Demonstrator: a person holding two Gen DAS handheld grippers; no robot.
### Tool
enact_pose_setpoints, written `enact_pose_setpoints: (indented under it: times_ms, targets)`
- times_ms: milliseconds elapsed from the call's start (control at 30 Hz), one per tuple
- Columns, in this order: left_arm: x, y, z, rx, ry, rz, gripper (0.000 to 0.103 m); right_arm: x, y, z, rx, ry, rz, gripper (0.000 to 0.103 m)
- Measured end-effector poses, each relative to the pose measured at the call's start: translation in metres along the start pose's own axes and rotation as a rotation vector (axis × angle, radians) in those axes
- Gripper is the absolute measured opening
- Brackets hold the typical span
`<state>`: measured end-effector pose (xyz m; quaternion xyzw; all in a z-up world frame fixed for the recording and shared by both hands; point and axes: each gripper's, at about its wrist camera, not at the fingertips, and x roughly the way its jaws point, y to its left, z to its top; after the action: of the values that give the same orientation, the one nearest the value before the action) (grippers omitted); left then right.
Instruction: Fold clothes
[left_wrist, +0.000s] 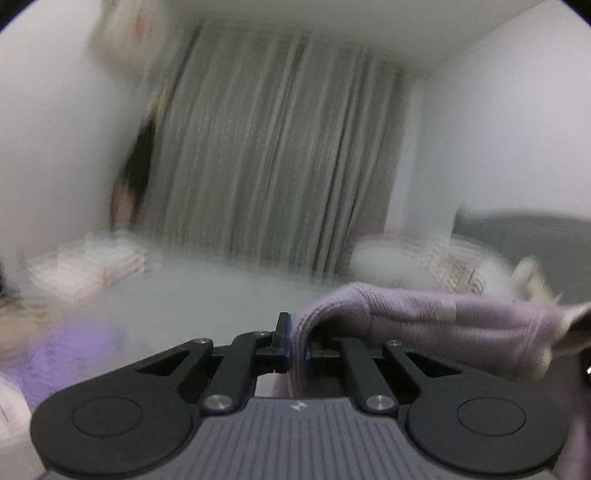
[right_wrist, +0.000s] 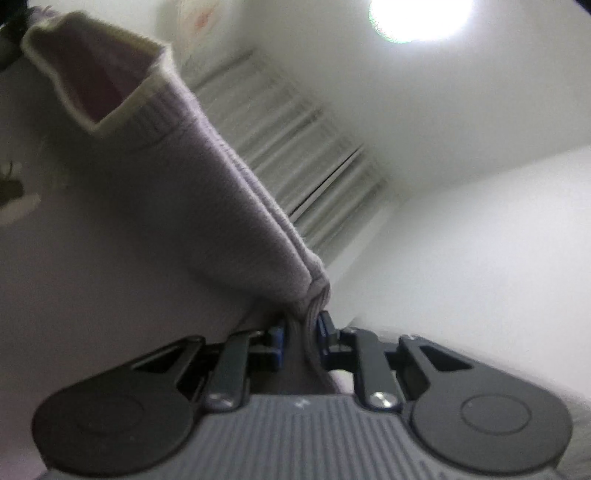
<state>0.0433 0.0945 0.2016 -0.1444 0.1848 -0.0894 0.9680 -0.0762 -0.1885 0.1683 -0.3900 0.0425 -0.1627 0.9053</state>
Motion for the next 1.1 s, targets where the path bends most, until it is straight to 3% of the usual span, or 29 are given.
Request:
enact_pose_setpoints:
  times_ms: [67,167,300,400,500,733,833,900,1033,1100]
  targets:
    - [0.067,0.017,-0.036,-0.059,0.160,0.057,0.004,0.028,0.042,-0.025,-0.041,0.096,0.097,0.015]
    - [0.104,0.024,-0.057,-0.050,0.196,0.078,0.005,0.058,0.098,-0.057,-0.086,0.208,0.186,0.015]
    - [0.123,0.028,-0.054,-0.053,0.206,0.078,0.005,0.085,0.114,-0.073,-0.046,0.248,0.203,0.015]
    - [0.138,0.025,-0.048,-0.039,0.225,0.086,0.005,0.111,0.097,-0.100,0.009,0.280,0.225,0.015]
    - [0.151,0.015,-0.063,-0.013,0.283,0.101,0.005,0.145,0.077,-0.129,0.046,0.328,0.254,0.015]
    - [0.195,-0.001,-0.077,0.089,0.376,0.128,0.005,0.213,0.044,-0.147,0.219,0.456,0.300,0.015]
    - [0.211,0.005,-0.080,0.078,0.430,0.137,0.012,0.229,0.050,-0.153,0.243,0.485,0.296,0.015]
    - [0.218,0.008,-0.081,0.079,0.451,0.132,0.018,0.237,0.052,-0.157,0.243,0.497,0.289,0.019]
    - [0.232,0.012,-0.083,0.100,0.485,0.126,0.025,0.255,0.053,-0.171,0.229,0.509,0.272,0.037]
    - [0.238,0.015,-0.084,0.101,0.491,0.132,0.035,0.260,0.055,-0.179,0.205,0.500,0.257,0.043]
